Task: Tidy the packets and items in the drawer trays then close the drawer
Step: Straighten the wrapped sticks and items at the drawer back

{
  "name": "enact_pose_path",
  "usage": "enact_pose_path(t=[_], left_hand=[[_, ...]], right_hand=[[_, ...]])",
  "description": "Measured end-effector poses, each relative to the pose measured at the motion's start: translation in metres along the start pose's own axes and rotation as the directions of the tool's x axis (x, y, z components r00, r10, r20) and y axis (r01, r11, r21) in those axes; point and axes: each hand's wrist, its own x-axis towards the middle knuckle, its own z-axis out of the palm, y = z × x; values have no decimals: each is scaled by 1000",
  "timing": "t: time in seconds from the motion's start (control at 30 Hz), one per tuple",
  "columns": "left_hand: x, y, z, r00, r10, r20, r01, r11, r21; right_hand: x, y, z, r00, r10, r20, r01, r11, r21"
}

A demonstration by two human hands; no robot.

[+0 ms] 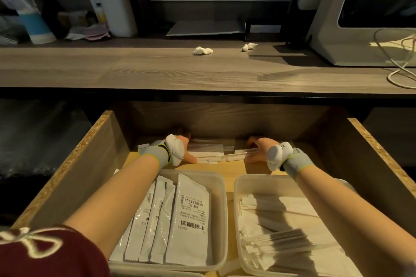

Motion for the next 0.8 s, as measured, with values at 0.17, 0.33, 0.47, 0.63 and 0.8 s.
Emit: enact_pose_path(t=[0.17,0.33,0.47,0.63,0.8], left_hand=[[2,0,3,1000,11,13,-10,999,-31],[2,3,3,995,94,28,-93,996,-14],[-5,6,2,993,114,28,-115,993,24],[-11,10,-4,992,127,21,-128,990,65],[-12,9,-5,995,99,8,-99,995,28]], right_hand=[[-1,-4,-2,1000,4,7,-4,999,-33],[-4,-7,-1,999,10,48,-7,998,-61],[-6,-15,-1,992,19,124,-3,992,-129],[-11,-21,-3,996,16,86,-2,987,-162],[-11,-24,-3,993,54,106,-34,984,-177]])
